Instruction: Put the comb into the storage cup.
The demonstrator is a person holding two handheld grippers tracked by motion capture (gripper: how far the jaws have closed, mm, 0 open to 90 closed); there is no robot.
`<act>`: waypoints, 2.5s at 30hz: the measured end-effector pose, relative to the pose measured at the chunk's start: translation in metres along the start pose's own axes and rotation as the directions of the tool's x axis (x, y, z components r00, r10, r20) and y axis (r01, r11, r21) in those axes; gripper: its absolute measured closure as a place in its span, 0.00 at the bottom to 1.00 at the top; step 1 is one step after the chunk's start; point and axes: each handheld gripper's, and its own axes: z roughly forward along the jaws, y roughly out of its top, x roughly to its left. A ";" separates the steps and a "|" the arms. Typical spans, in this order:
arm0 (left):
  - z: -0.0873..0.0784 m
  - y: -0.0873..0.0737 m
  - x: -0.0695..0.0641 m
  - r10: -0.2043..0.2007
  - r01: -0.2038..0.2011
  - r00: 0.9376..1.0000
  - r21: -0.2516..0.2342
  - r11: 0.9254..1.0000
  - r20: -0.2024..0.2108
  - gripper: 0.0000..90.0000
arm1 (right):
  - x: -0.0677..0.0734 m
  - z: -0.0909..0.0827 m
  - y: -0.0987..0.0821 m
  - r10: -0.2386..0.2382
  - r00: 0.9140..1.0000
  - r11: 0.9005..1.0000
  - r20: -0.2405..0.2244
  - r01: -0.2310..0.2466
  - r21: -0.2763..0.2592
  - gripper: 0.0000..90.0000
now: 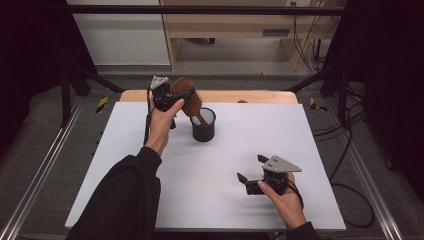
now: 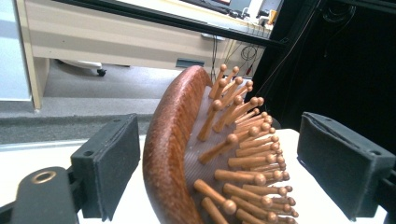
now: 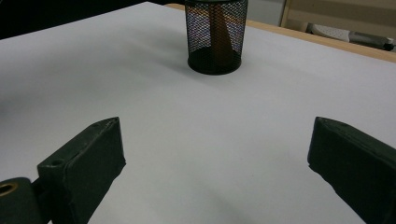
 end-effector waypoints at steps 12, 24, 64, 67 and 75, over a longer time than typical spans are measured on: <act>-0.004 -0.002 -0.001 0.011 -0.011 1.000 -0.009 1.000 -0.005 0.10 | 0.000 0.000 0.000 -0.003 1.000 1.000 -0.001 0.003 0.001 0.04; -0.009 -0.004 -0.003 0.030 -0.030 0.999 -0.025 0.999 -0.012 0.04 | 0.000 0.000 0.000 -0.002 1.000 1.000 0.001 0.002 -0.002 0.04; -0.043 -0.018 -0.017 0.067 -0.070 0.996 -0.051 0.996 -0.064 0.03 | 0.000 0.001 -0.001 0.000 1.000 1.000 -0.002 0.000 0.000 0.04; -0.048 -0.017 -0.020 0.071 -0.075 0.996 -0.055 0.996 -0.058 0.03 | 0.000 0.001 -0.001 0.000 1.000 1.000 -0.003 0.000 0.000 0.04; -0.060 -0.015 -0.026 0.095 -0.097 0.994 -0.056 0.994 -0.048 0.03 | 0.001 0.001 -0.001 0.000 1.000 1.000 -0.006 0.000 0.000 0.04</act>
